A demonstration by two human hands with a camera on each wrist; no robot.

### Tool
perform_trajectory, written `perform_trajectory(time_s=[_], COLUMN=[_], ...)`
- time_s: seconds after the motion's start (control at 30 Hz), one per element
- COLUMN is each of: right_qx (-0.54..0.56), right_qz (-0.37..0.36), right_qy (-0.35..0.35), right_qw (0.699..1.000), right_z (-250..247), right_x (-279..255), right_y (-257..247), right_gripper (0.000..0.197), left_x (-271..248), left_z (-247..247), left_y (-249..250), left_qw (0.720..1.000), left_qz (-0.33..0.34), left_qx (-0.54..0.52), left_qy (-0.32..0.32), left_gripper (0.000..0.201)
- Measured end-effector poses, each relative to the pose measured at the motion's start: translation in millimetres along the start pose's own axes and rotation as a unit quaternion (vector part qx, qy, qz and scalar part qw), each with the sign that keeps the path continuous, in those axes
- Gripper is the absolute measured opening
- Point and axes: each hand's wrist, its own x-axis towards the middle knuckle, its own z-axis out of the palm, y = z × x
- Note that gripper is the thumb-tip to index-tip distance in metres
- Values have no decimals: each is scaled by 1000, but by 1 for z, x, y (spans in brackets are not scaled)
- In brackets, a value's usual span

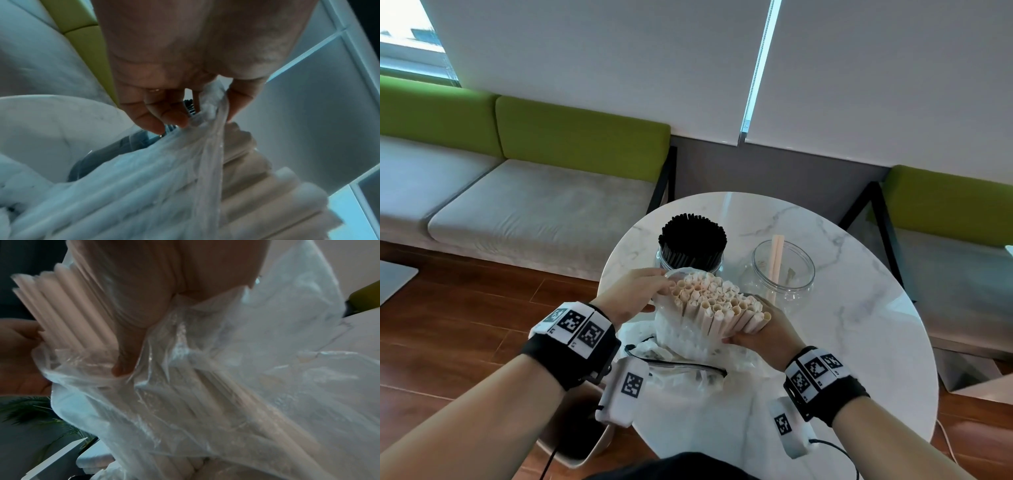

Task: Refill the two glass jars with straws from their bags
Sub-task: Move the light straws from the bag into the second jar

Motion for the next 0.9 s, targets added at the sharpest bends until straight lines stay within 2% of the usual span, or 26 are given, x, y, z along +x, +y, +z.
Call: perform_trajectory(time_s=[0.17,0.27,0.4,0.5,0.57,0.63,0.67,0.77,0.83,0.9], right_qx=[16,5,-28,-58,-72,-69,-66,-71,-89,-99], right_qz=[-16,-31,-52,-46,-44,-37,-30,-28,-44,-45], right_qy=[1,3,11,14,11,15,19,17,-7,-38], right_qw=[1000,999,998,997,996,997,997,997,995,993], right_z=[1,3,2,6,9,8,8,7,8,9], right_x=[-4,-5,-8,-11,-11,-10,-9,-9,-10,-7], right_y=[-2,0,-1,4,7,8,8,10,8,5], right_gripper=[69,69,64,67,74,74,73,73,77,72], left_x=[4,9,15,19,18,12,7,-3,-7,-5], left_z=[-3,3,10,11,10,5,1,-10,-11,-5], left_y=[-11,-15,-25,-32,-35,-34,-34,-36,-40,-47], left_qw=[999,996,995,996,983,971,971,964,942,923], left_qz=[6,5,19,91,160,204,207,172,145,116], left_qx=[-25,-50,-82,0,87,123,116,144,227,297], left_qy=[-42,-73,-44,2,34,18,-14,-141,-199,-214], left_gripper=[34,25,14,33,43,30,23,74,92,105])
